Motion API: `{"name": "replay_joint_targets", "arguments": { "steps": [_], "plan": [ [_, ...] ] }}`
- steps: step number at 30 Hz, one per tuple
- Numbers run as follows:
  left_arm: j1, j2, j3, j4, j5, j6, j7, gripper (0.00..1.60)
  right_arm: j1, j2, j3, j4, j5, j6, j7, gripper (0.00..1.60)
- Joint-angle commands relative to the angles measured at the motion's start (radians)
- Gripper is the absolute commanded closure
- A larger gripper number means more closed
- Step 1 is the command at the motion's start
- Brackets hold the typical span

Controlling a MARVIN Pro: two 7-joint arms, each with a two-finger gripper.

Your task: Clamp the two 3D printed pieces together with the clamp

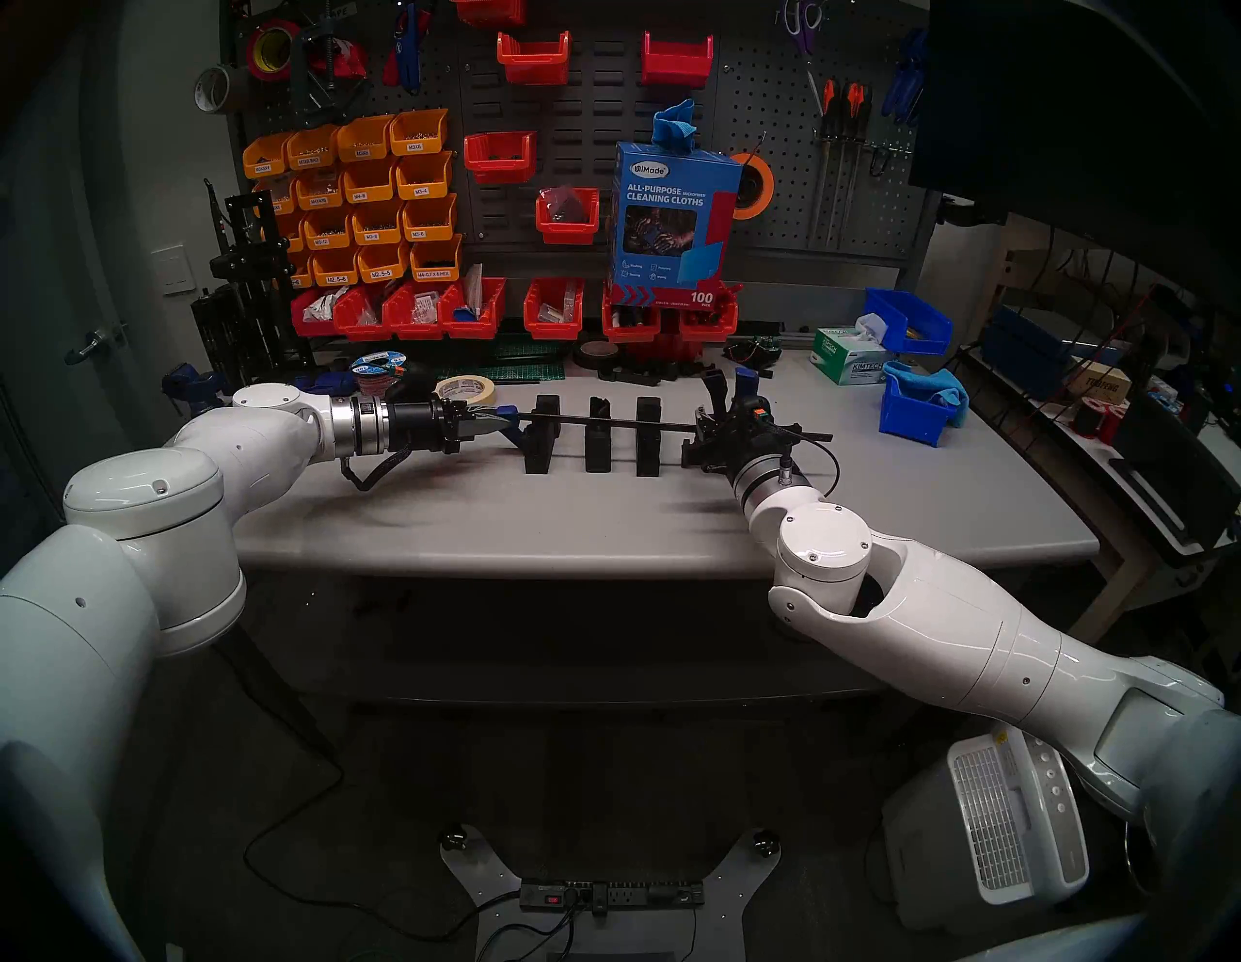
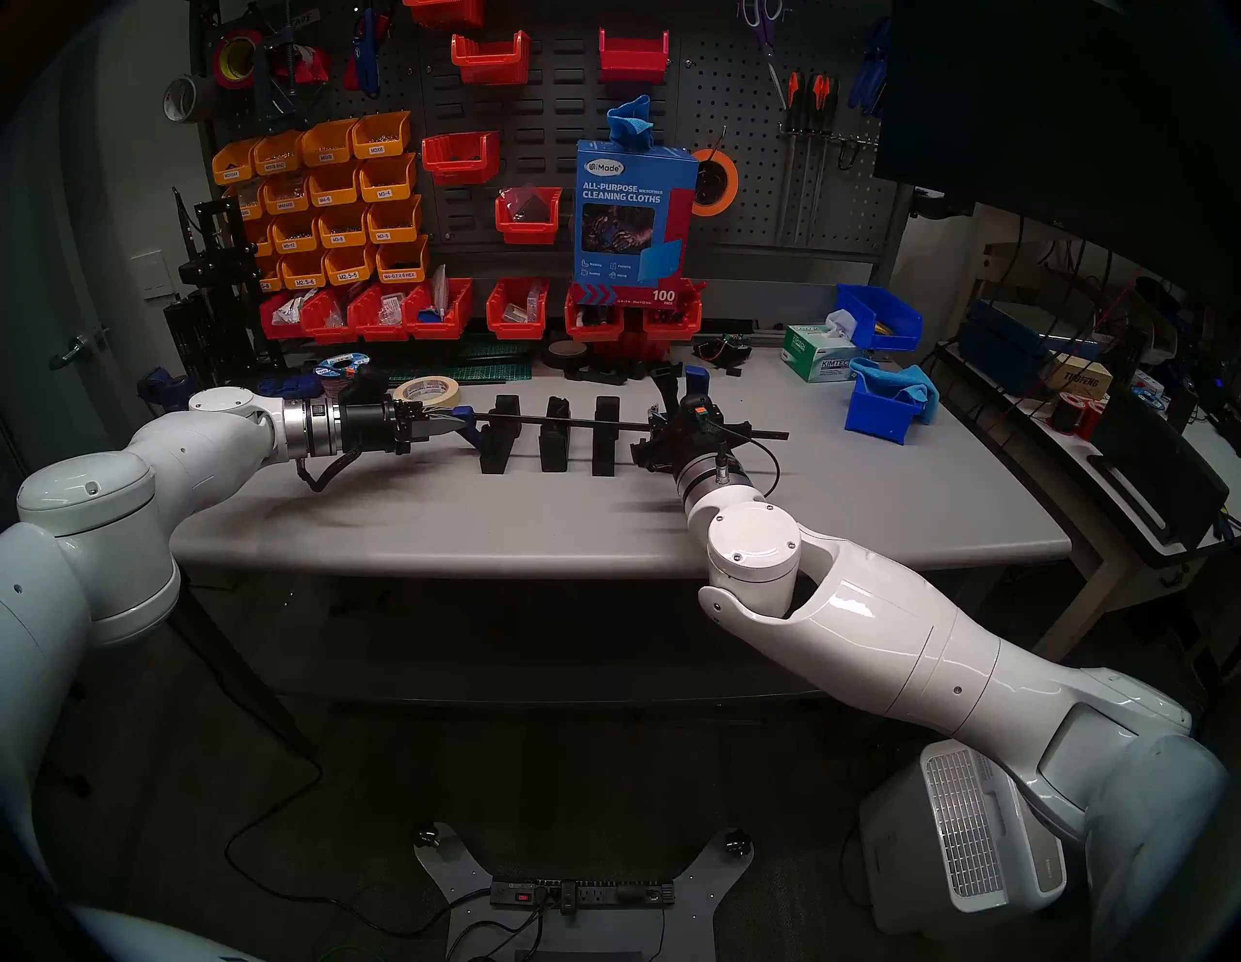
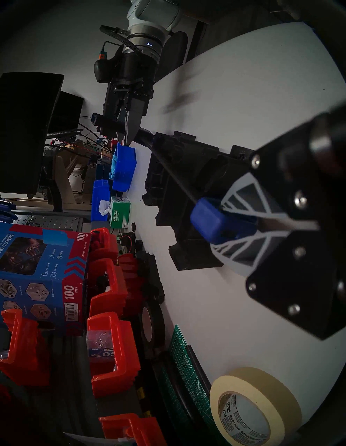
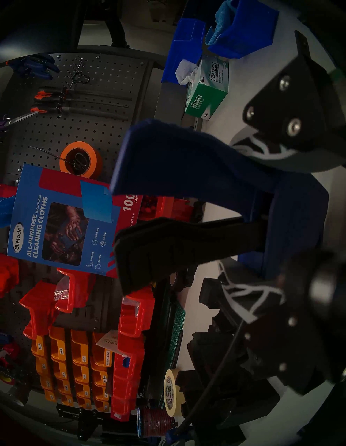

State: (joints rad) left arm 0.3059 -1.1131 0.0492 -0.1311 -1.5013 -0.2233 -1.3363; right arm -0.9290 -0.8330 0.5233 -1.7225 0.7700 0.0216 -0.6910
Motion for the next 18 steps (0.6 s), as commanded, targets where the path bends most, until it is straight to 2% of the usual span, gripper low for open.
{"name": "replay_joint_targets", "arguments": {
  "steps": [1,18],
  "plan": [
    [0.002,-0.065,0.007,-0.038,0.007,0.003,-0.015,1.6,0.023,-0.034,-0.01,0.015,-0.026,-0.026,0.025,1.6],
    [-0.007,-0.072,0.014,-0.032,0.009,0.005,0.019,1.6,0.064,-0.052,-0.025,0.09,-0.041,-0.06,0.064,1.6]
  ]
}}
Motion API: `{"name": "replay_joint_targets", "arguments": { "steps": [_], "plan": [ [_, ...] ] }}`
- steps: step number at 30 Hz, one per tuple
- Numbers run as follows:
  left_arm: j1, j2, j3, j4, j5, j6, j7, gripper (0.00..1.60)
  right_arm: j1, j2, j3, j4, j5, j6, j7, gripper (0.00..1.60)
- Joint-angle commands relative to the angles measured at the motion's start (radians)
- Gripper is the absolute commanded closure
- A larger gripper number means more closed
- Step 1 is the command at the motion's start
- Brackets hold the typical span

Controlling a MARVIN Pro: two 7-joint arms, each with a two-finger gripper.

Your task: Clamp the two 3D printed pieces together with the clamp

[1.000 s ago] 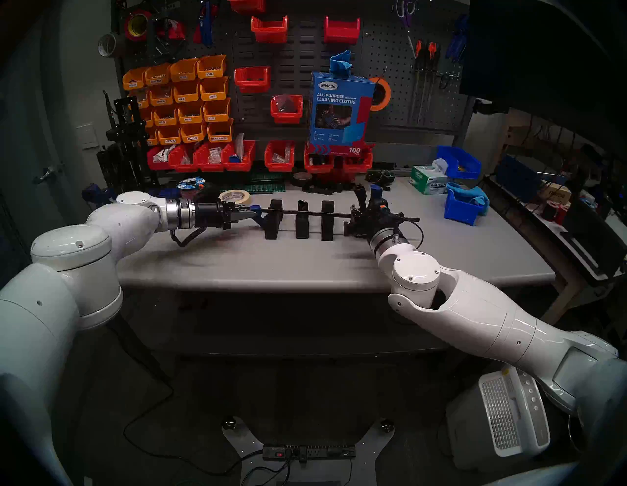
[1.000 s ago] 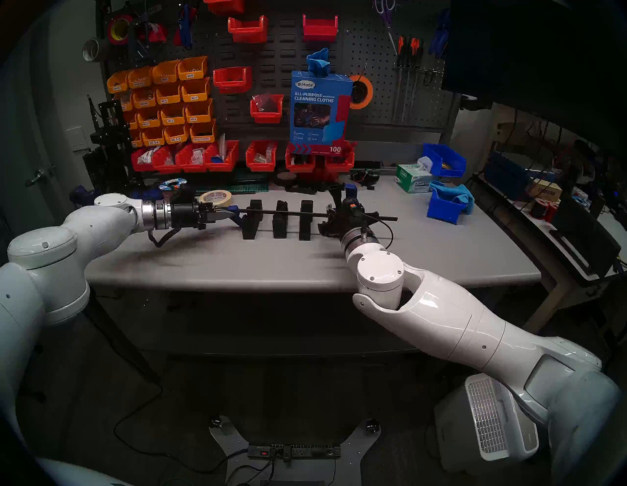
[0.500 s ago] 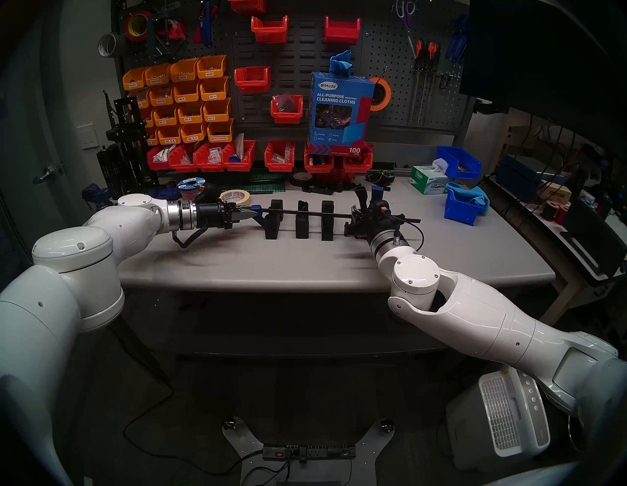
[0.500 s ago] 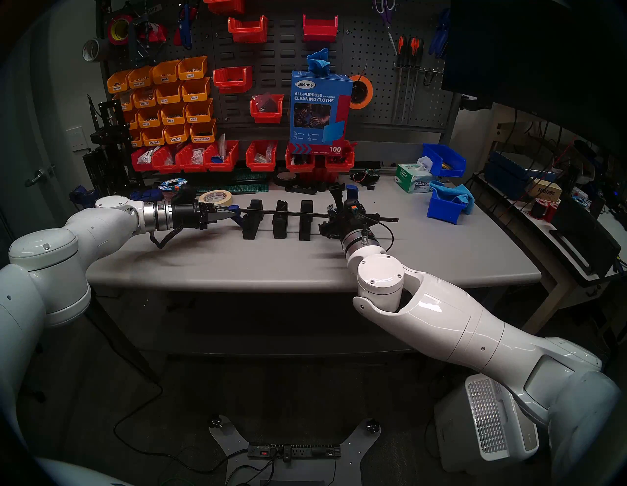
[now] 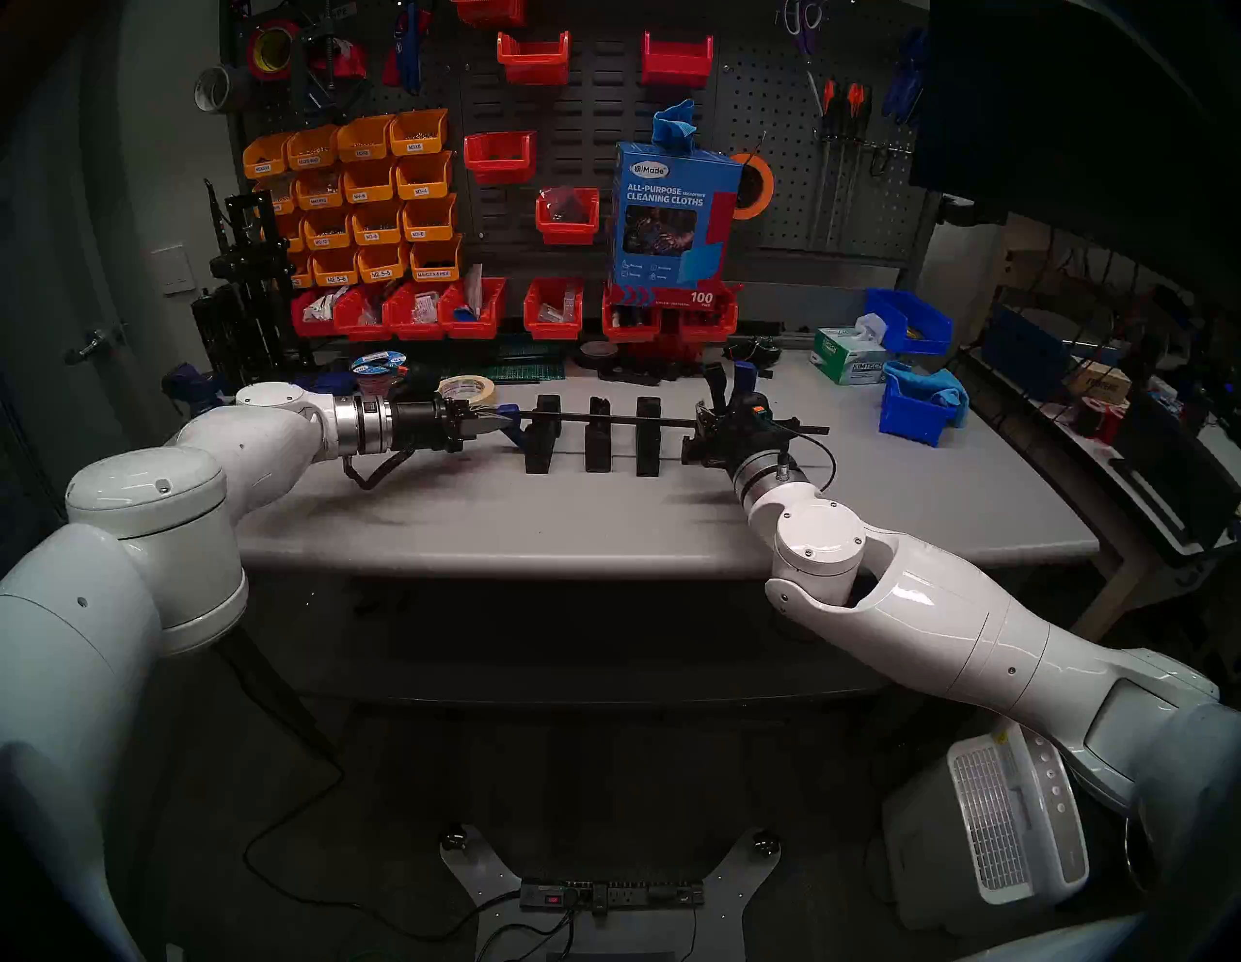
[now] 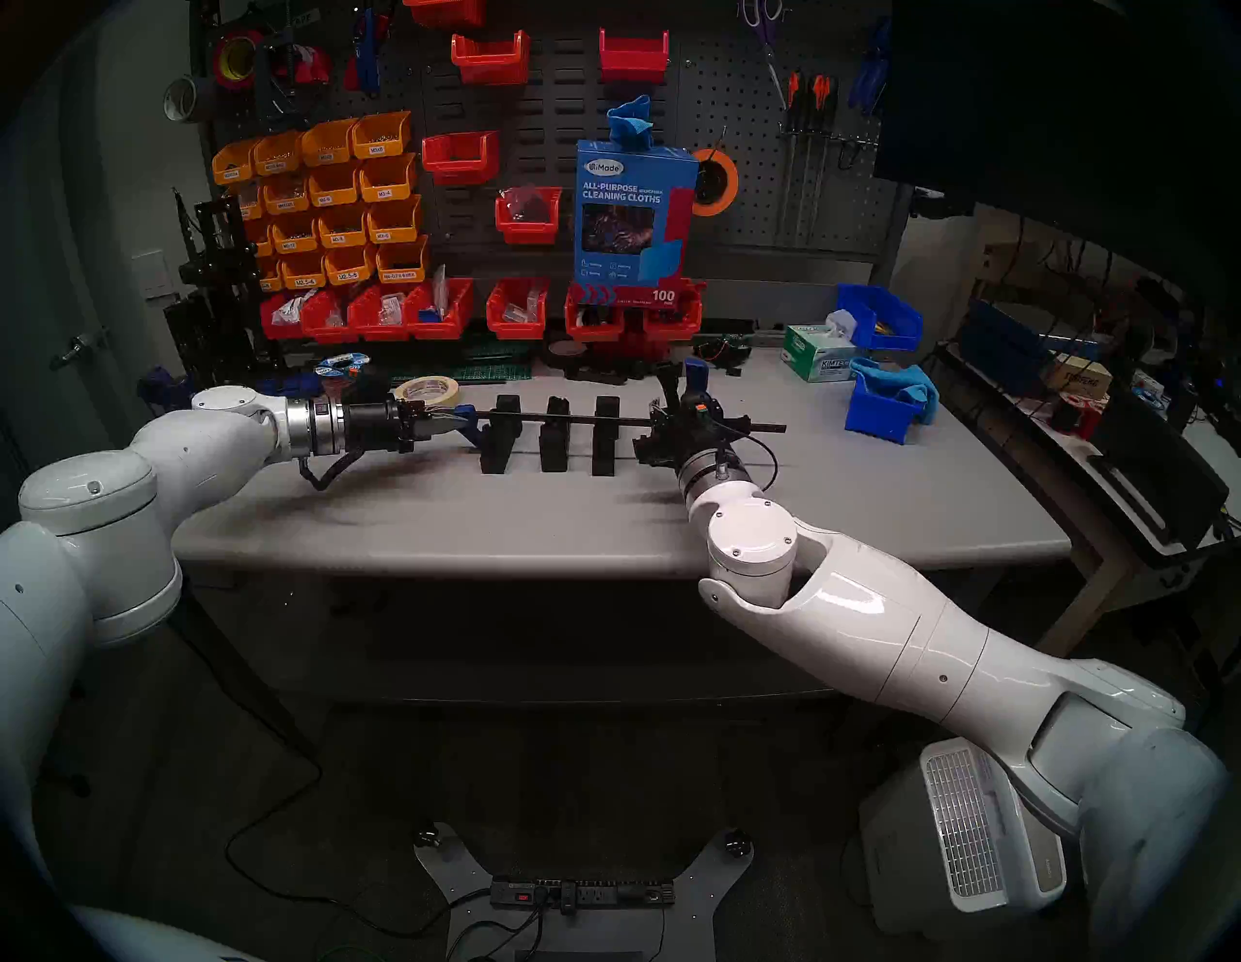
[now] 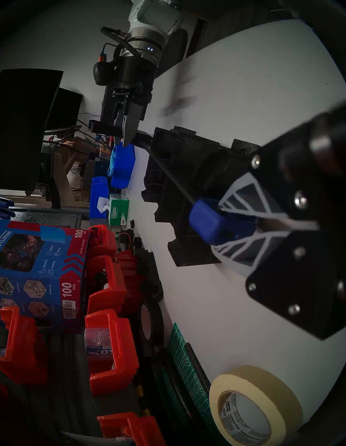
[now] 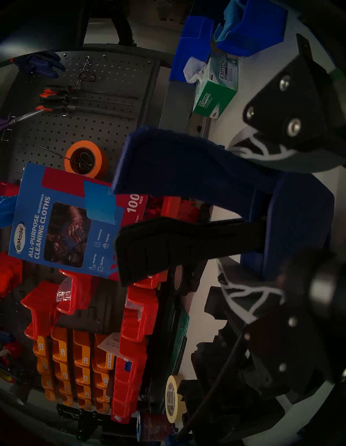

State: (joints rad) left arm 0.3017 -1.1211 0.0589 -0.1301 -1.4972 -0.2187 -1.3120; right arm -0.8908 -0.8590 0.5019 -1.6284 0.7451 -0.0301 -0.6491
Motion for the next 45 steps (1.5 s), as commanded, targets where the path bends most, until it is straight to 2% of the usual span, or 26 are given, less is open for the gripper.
{"name": "replay_joint_targets", "arguments": {
  "steps": [1,16,32,45],
  "plan": [
    [-0.003,-0.064,0.005,-0.033,0.005,0.001,-0.005,1.6,0.026,-0.026,-0.006,-0.004,-0.016,-0.01,0.023,1.6],
    [-0.005,-0.067,0.005,-0.039,0.002,0.0,-0.007,1.6,0.03,-0.047,-0.025,-0.026,-0.013,-0.021,0.009,1.6],
    [-0.006,-0.066,0.006,-0.043,0.002,-0.003,-0.014,1.6,0.058,-0.118,-0.053,-0.035,-0.015,-0.016,-0.015,1.6],
    [-0.006,-0.06,0.006,-0.046,0.004,-0.009,-0.019,1.6,0.064,-0.139,-0.09,-0.039,-0.012,-0.007,-0.042,1.6]
  ]
}}
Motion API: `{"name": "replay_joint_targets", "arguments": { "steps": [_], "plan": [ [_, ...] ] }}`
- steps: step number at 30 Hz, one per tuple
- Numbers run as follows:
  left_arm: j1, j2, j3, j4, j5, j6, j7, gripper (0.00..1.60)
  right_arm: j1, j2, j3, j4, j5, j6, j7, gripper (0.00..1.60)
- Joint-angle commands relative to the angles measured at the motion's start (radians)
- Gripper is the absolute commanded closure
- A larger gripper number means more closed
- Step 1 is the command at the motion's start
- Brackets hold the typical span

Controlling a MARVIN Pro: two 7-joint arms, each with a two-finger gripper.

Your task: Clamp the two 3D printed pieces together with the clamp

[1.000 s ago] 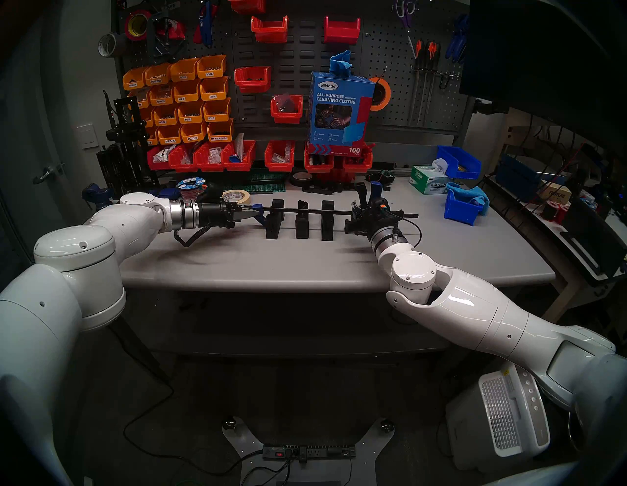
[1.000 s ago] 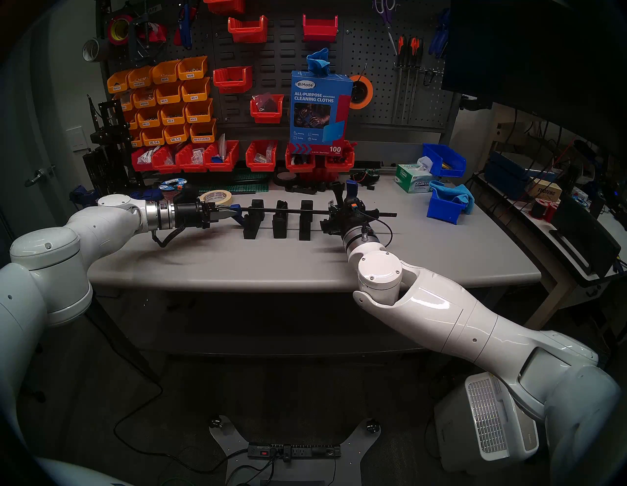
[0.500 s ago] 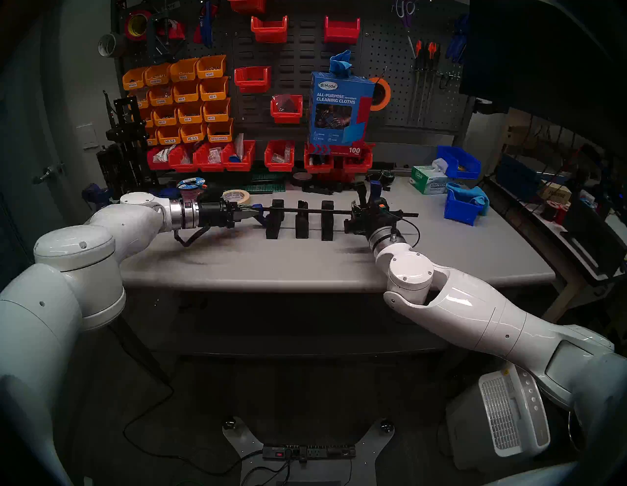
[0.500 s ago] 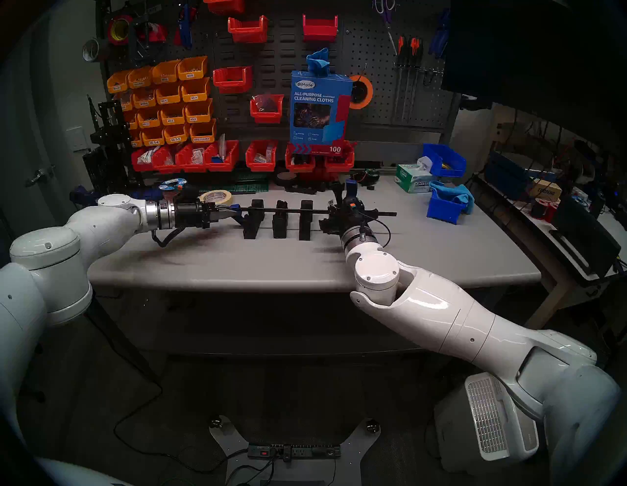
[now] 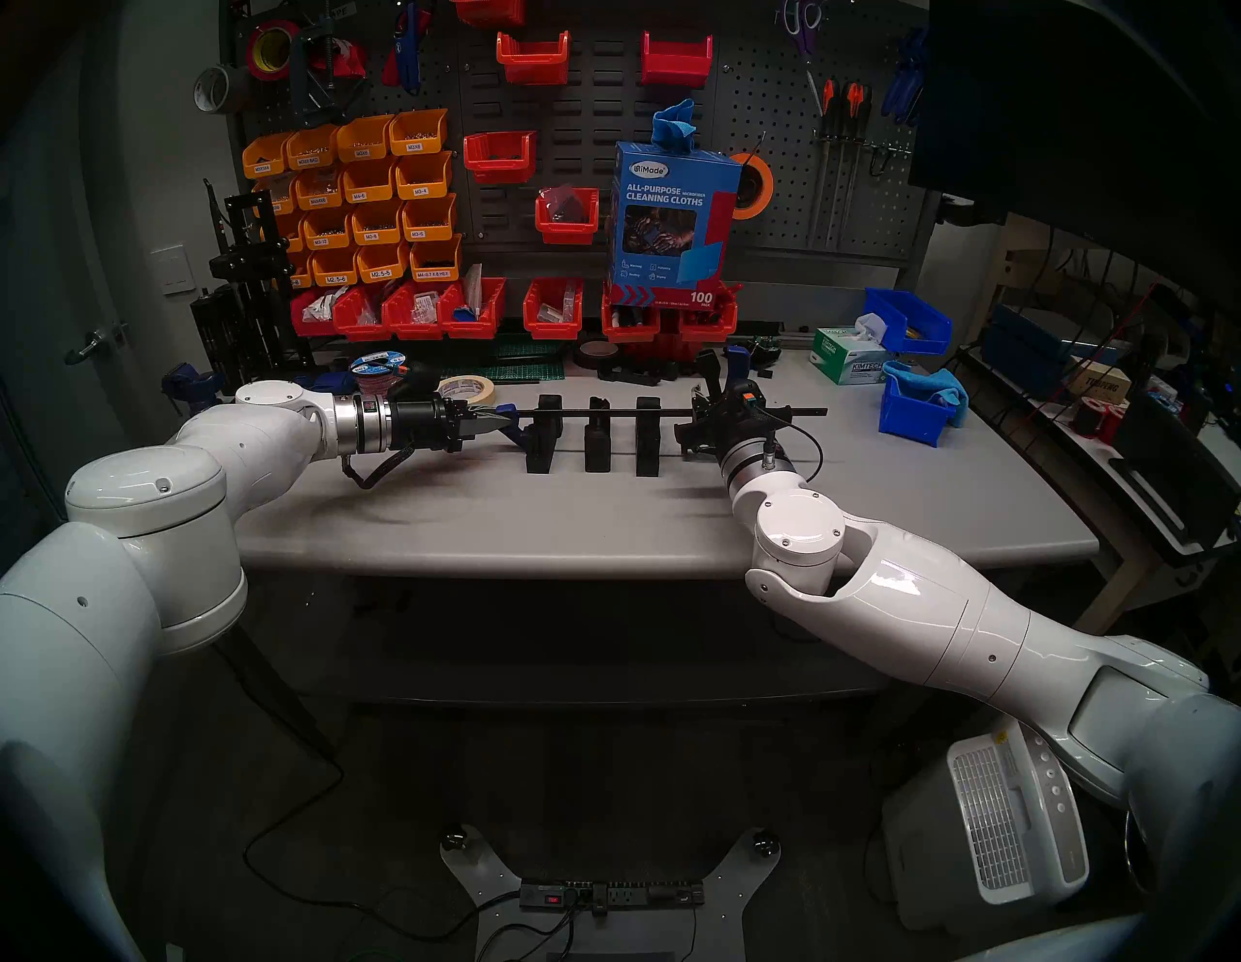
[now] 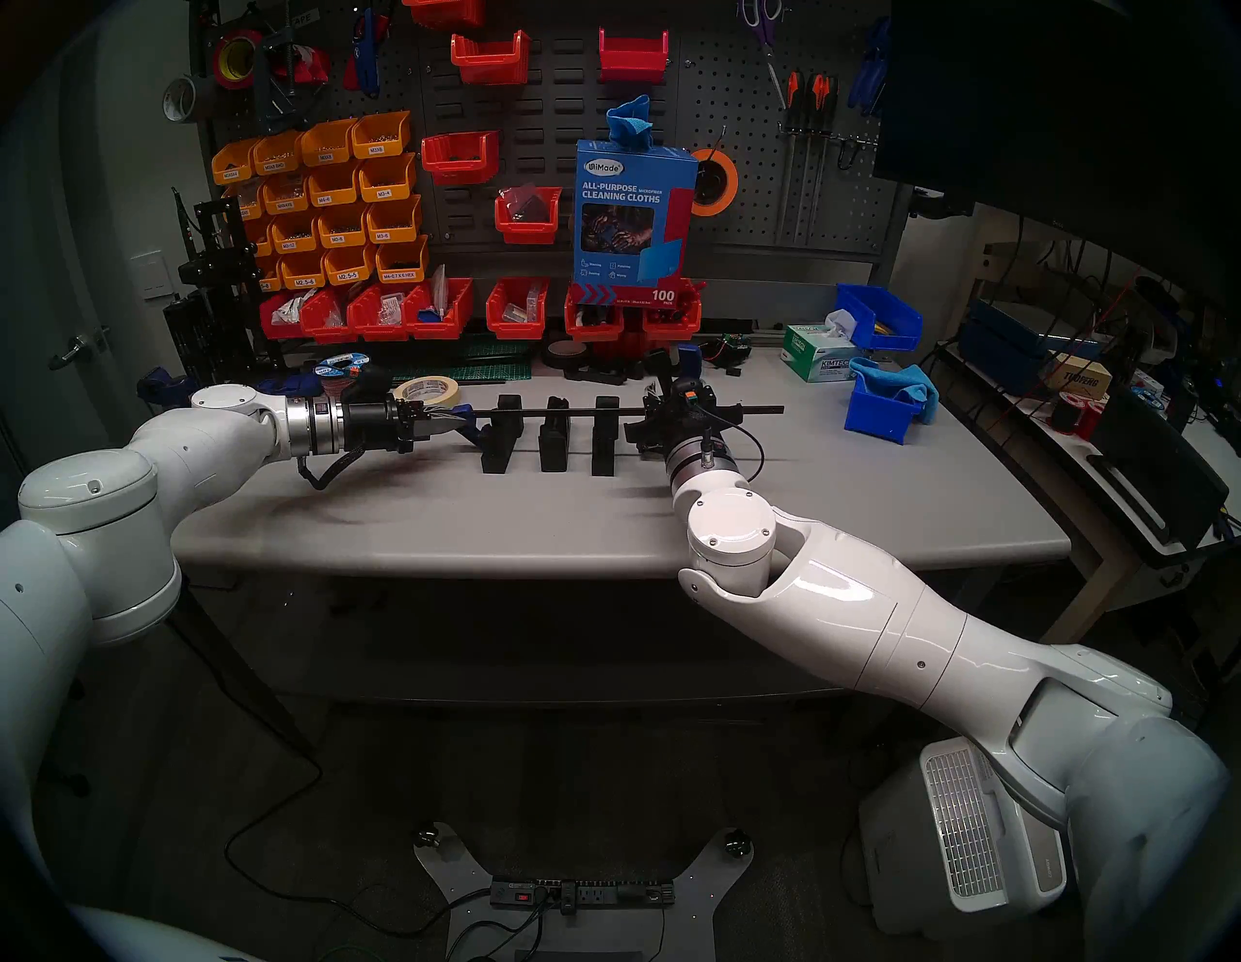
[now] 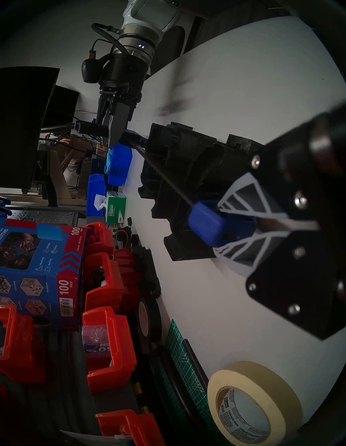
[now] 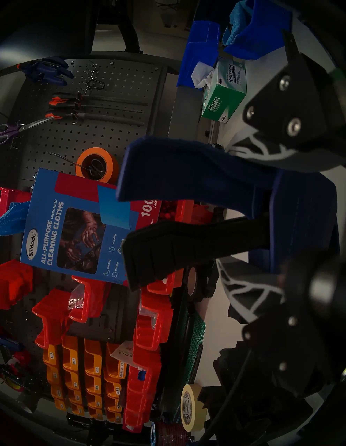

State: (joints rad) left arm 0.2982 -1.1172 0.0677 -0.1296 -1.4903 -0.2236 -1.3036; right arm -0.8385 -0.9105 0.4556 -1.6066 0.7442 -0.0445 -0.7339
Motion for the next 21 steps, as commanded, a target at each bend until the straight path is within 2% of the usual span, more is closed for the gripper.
{"name": "replay_joint_targets", "arguments": {
  "steps": [1,16,17,18,21],
  "plan": [
    [-0.003,-0.063,-0.003,-0.047,-0.002,-0.005,-0.028,1.6,0.011,-0.089,-0.046,-0.061,-0.011,0.008,0.041,1.6],
    [-0.002,-0.064,0.0,-0.05,0.004,-0.012,-0.024,1.6,0.027,-0.123,-0.083,-0.072,-0.002,0.002,-0.001,1.6],
    [-0.001,-0.065,0.0,-0.05,0.004,-0.012,-0.023,1.6,0.027,-0.14,-0.08,-0.063,-0.003,0.003,-0.006,1.6],
    [-0.001,-0.066,0.0,-0.05,0.005,-0.012,-0.022,1.6,0.032,-0.121,-0.089,-0.076,0.0,0.001,-0.005,1.6],
    [-0.001,-0.069,0.0,-0.051,0.005,-0.013,-0.018,1.6,0.038,-0.129,-0.094,-0.075,0.001,0.001,-0.014,1.6]
  ]
}}
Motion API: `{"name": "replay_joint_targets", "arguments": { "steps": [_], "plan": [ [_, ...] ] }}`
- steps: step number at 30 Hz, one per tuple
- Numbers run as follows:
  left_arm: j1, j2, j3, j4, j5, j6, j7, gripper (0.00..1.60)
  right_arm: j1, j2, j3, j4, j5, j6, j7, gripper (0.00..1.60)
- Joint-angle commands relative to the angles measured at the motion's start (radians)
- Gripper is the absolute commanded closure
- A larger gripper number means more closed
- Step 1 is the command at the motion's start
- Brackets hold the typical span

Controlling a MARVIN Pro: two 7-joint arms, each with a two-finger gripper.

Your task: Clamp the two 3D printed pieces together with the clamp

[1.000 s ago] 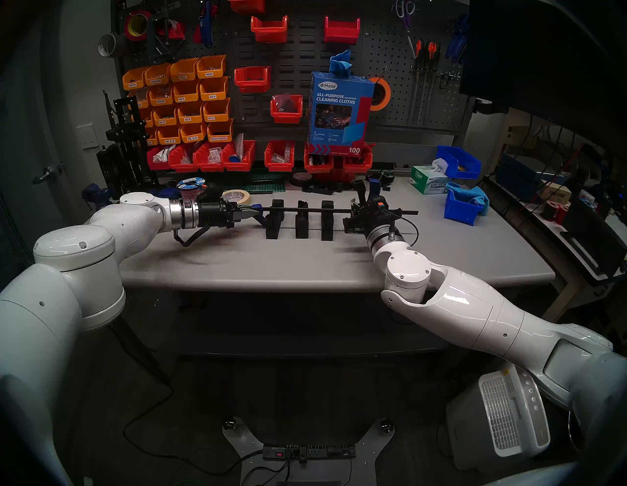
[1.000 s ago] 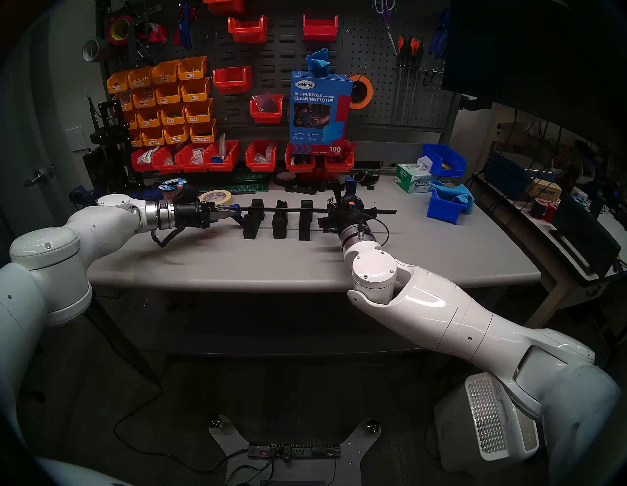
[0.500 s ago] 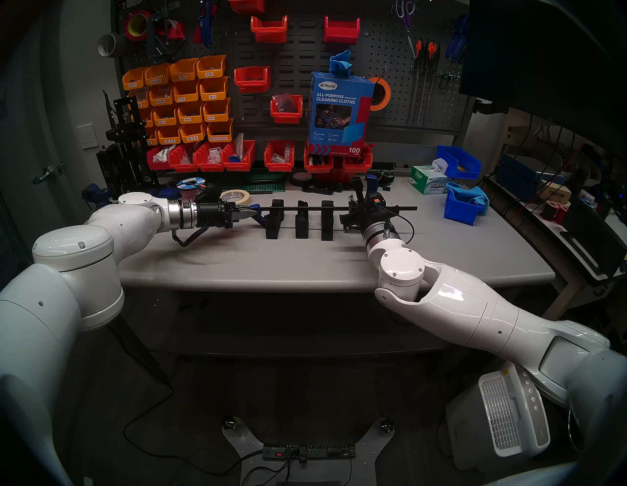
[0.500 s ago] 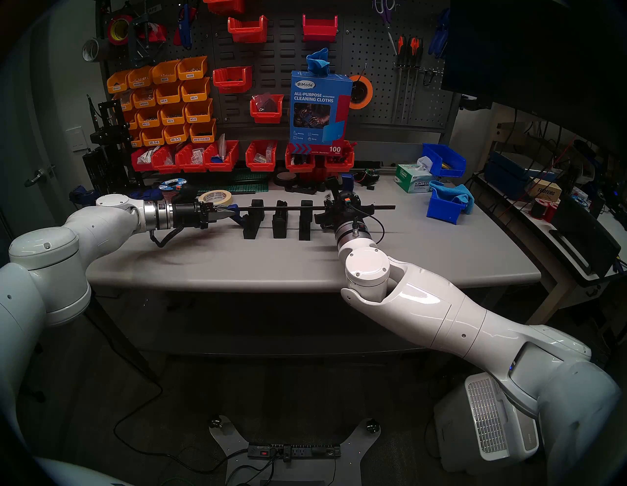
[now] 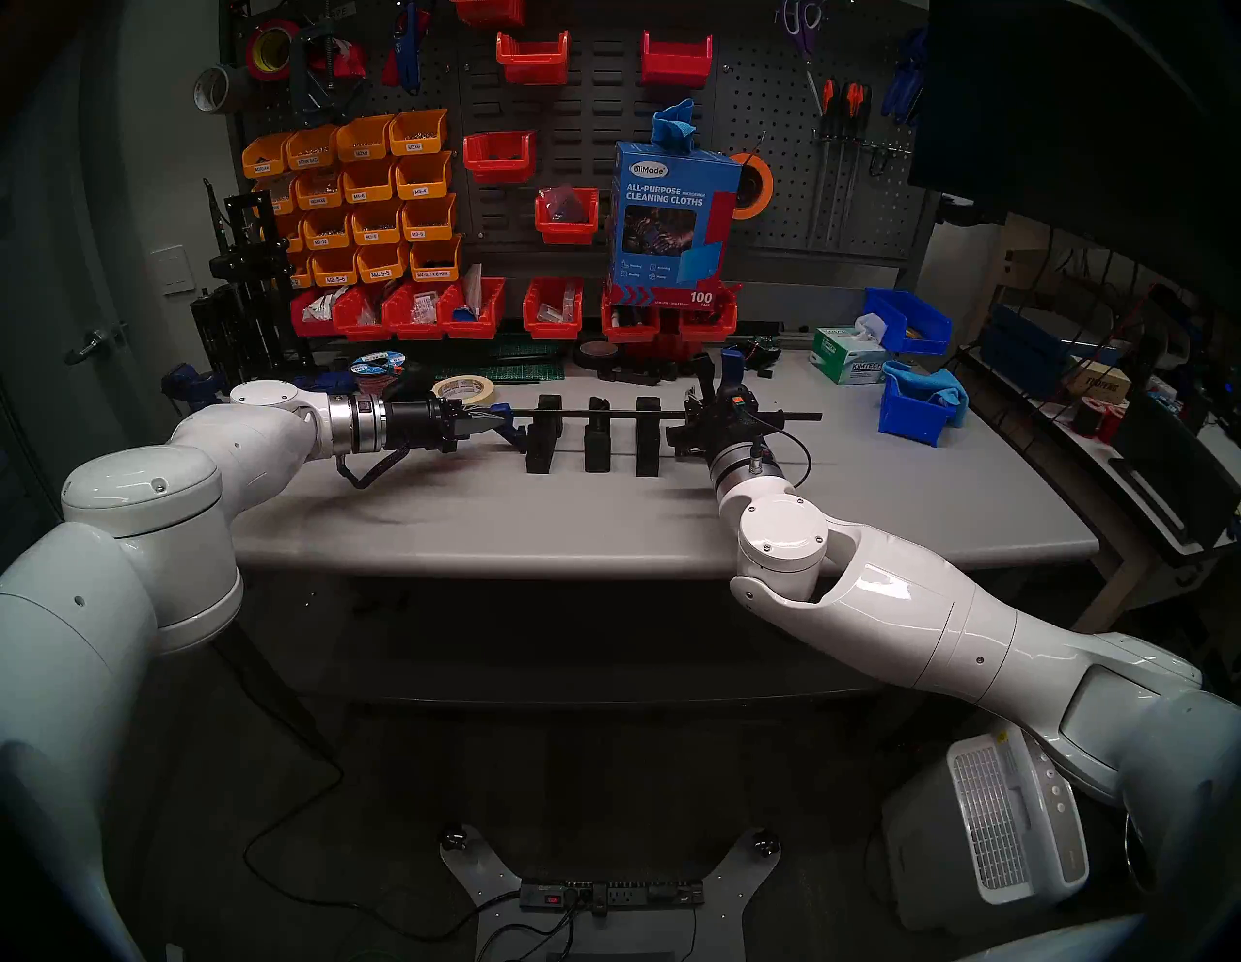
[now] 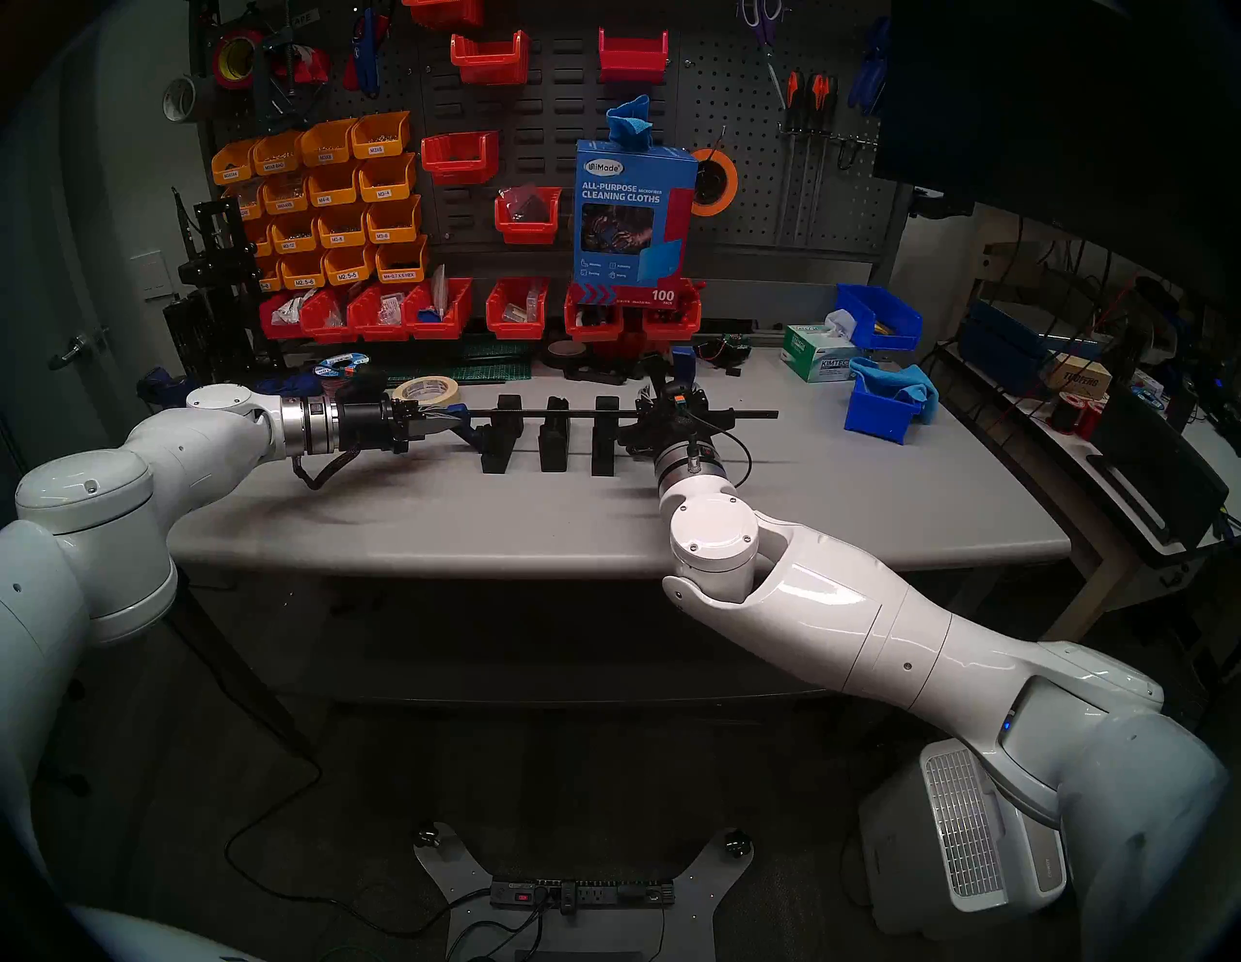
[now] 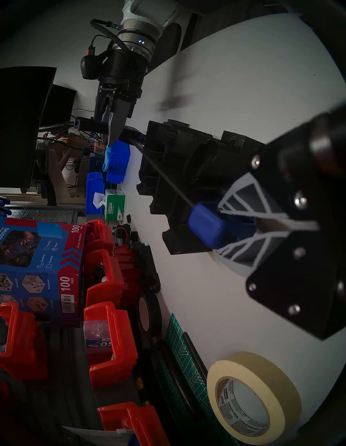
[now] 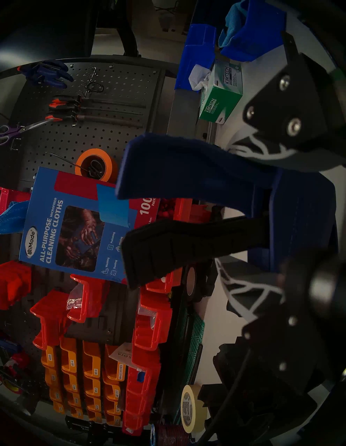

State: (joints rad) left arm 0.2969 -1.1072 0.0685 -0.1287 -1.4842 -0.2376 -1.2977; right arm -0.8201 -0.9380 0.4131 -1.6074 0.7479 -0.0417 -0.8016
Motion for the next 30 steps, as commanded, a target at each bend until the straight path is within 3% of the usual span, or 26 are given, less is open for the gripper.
{"name": "replay_joint_targets", "arguments": {
  "steps": [1,17,30],
  "plan": [
    [0.0,-0.08,-0.001,-0.053,-0.001,0.001,-0.022,1.6,0.021,-0.107,-0.052,-0.073,-0.003,-0.002,0.051,1.6],
    [0.001,-0.083,0.0,-0.055,0.003,0.0,-0.012,1.6,0.029,-0.125,-0.086,-0.06,0.007,-0.001,0.01,1.6],
    [0.001,-0.086,0.002,-0.057,0.006,0.003,-0.007,1.6,0.023,-0.088,-0.102,-0.061,0.013,-0.012,-0.015,1.6]
  ]
}}
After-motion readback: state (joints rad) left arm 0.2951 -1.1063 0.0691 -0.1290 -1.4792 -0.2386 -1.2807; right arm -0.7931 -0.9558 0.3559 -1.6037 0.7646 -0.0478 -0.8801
